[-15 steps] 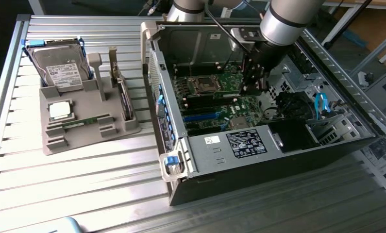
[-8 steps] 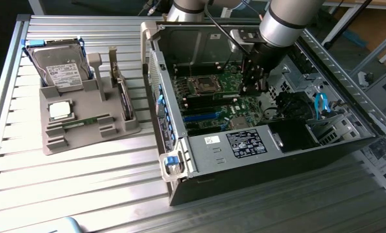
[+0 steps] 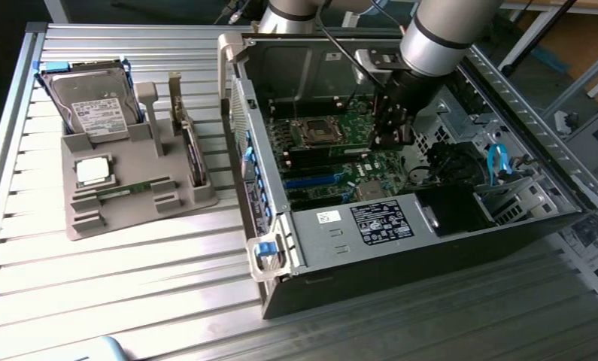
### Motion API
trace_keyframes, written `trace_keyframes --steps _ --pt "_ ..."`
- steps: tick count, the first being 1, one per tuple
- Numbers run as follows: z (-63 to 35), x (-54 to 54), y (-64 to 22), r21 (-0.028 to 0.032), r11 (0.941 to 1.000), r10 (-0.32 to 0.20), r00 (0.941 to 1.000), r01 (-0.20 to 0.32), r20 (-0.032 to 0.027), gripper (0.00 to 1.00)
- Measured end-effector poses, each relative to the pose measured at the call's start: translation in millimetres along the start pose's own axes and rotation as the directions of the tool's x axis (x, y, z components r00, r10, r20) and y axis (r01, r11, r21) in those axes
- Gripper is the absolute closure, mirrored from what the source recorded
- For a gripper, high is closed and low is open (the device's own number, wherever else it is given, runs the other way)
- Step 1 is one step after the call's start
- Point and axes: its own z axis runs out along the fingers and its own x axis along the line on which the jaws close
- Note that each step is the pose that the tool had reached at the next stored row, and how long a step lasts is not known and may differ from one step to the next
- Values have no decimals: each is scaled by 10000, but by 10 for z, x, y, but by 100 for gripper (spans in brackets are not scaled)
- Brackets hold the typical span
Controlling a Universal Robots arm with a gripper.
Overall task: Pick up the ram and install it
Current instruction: 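Insert the ram into the slot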
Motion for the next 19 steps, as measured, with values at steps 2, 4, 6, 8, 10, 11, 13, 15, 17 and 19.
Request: trace_keyframes --steps 2,4,6,8,10,11,13,15,17,19 --pt "10 1 0 0 10000 0 10000 0 -1 88" --pt "24 1 0 1 10000 -1 10000 1 0 88" --pt "34 2 0 2 10000 -1 10000 1 0 88" --pt "44 2 0 2 10000 -1 10000 1 0 88" --pt "55 3 0 4 10000 -1 10000 1 -1 88" --pt "60 3 0 4 10000 -1 10000 1 0 88" --pt "74 3 0 6 10000 -1 10000 1 1 88" --pt "88 5 4 9 10000 1 10000 -1 1 88" --pt "101 7 17 15 10000 -2 10000 2 1 88" --pt "110 11 41 19 10000 -1 10000 1 1 88"
